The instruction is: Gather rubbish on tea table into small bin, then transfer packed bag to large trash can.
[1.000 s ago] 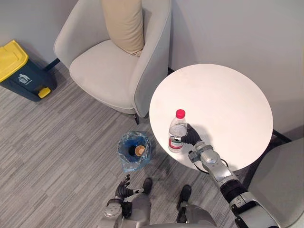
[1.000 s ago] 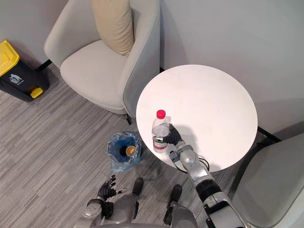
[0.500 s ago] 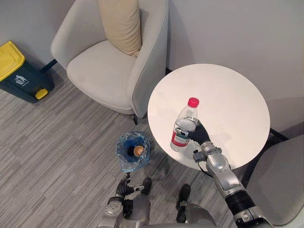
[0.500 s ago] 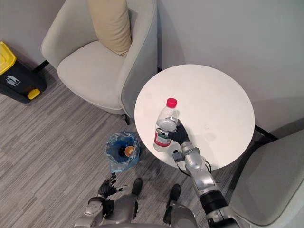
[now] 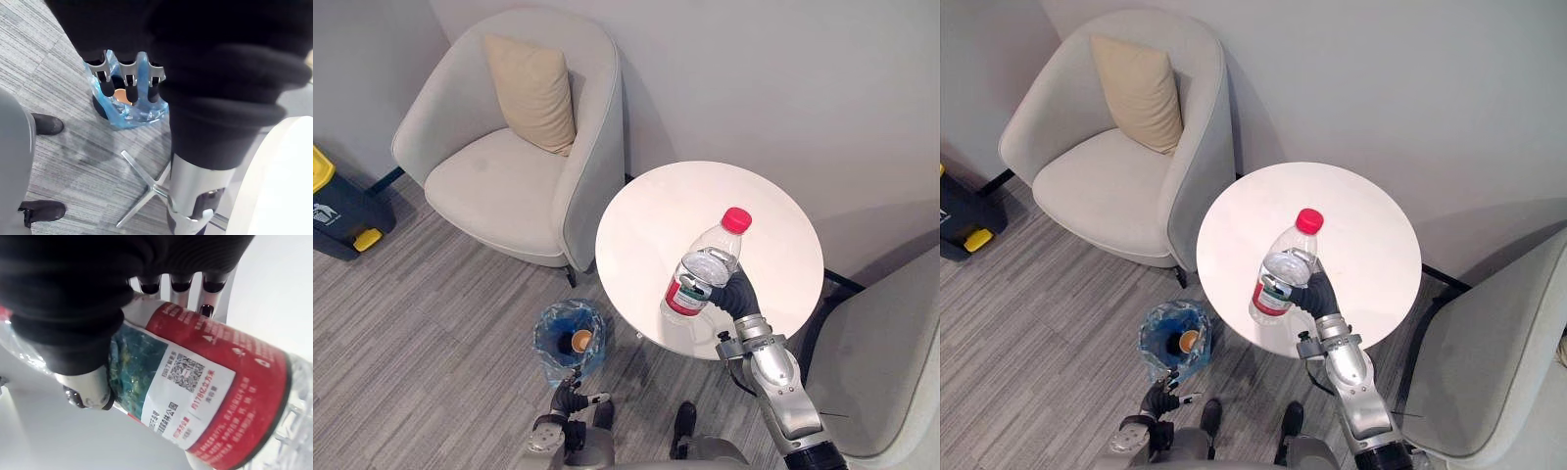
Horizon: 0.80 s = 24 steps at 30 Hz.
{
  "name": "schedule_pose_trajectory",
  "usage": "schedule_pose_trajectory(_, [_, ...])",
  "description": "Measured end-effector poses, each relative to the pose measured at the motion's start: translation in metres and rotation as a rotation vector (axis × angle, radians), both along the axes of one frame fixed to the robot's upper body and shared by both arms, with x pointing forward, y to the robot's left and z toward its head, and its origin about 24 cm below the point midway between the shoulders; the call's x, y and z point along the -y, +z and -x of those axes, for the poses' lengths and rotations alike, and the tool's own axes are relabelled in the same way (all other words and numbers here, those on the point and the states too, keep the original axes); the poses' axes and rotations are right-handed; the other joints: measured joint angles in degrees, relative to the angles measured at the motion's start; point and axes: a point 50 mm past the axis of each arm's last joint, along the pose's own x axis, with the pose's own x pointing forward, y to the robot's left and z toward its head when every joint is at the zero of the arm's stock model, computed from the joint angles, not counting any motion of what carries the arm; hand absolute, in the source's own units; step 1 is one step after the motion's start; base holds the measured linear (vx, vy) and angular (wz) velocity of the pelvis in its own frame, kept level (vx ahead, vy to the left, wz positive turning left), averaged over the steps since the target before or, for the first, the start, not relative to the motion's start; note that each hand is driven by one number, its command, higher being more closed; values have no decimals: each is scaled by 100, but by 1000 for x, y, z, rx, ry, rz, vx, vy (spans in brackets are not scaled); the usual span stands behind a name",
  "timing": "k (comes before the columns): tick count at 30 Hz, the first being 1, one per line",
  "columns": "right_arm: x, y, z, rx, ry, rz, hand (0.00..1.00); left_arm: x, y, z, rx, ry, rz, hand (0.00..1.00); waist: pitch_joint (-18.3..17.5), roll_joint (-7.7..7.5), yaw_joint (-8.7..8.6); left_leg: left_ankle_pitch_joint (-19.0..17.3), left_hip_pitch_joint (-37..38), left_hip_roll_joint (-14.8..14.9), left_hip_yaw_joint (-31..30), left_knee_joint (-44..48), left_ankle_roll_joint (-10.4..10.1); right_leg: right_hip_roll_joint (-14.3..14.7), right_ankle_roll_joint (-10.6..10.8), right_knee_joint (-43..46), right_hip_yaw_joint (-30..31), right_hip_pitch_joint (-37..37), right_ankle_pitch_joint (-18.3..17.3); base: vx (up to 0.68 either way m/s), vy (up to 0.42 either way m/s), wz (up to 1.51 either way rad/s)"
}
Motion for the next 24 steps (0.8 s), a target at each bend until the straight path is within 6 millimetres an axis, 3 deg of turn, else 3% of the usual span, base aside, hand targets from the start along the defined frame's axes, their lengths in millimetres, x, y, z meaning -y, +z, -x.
schedule_pose_trajectory(7, [1, -9, 8, -22, -12, 58, 100, 3, -4, 9, -33, -28, -2, 0, -158, 151, -108, 4, -2, -40, -214, 5, 1, -18, 38, -114, -216, 206, 11, -16, 0, 16])
schedule_pose_trajectory(11, [8, -11, 17, -35, -17, 95, 100, 9, -6, 11, -38, -61, 0, 0, -219, 263, -111, 78, -231, -141, -628, 174, 98, -136, 73, 171, -799, 241, -330, -13, -1, 75])
schedule_pose_trajectory(12, [10, -11, 17, -34, -21, 100, 100, 9, -7, 11, -40, -64, -2, 0, -220, 259, -105, 151, -275, -178, -482, 204, 207, -238, 71, 293, -916, 238, -449, -21, 36, 91])
schedule_pose_trajectory(13, [12, -10, 16, -29, -30, 101, 100, 9, -6, 11, -39, -64, -2, 0, -219, 242, -109, 221, -321, -223, -59, 235, 457, -342, 82, 393, -1045, 234, -524, -21, 67, 84])
schedule_pose_trajectory(14, [14, -8, 14, -20, -40, 102, 100, 9, -6, 11, -36, -64, -1, 0, -216, 238, -121, 87, -339, -215, 599, 286, 1019, -447, 111, 472, -1172, 225, -590, -9, 76, 73])
schedule_pose_trajectory(15, [16, -5, 11, -1, -53, 107, 100, 9, -6, 11, -36, -63, 0, 0, -242, 285, -85, -108, -428, -78, 1517, 411, 1294, -503, 132, 611, -1252, 159, -653, -2, 56, 48])
schedule_pose_trajectory(17, [15, 1, 7, 29, -53, 113, 100, 7, -7, 15, -46, -58, -5, 0, -256, 283, -126, -226, -426, 74, 2331, 420, 1465, -571, 178, 619, -1339, 149, -669, 80, 51, 36])
schedule_pose_trajectory(19, [17, 5, 4, 49, -68, 116, 100, 8, -8, 16, -49, -62, -4, 0, -269, 288, -266, -210, -416, 231, 3020, 417, 1446, -685, 220, 677, -1534, 140, -622, 125, 71, 54])
schedule_pose_trajectory(20, [22, 5, 4, 52, -79, 133, 100, 11, -8, 17, -52, -70, -2, 0, -287, 325, -278, 41, -412, 259, 3143, 400, 1070, -714, 257, 795, -1594, 107, -656, 158, 78, 50])
schedule_pose_trajectory(21, [25, 5, 4, 51, -90, 153, 100, 10, -8, 16, -49, -75, -8, 0, -292, 302, -279, 148, -397, 206, 3103, 305, 869, -747, 263, 822, -1537, 105, -661, 177, 107, 44])
schedule_pose_trajectory(24, [27, 5, 3, 54, -106, 168, 100, 9, -7, 13, -42, -86, -18, 0, -273, 209, -255, 187, -404, 96, 3002, 213, 764, -847, 273, 814, -1457, 110, -664, 126, 85, 42])
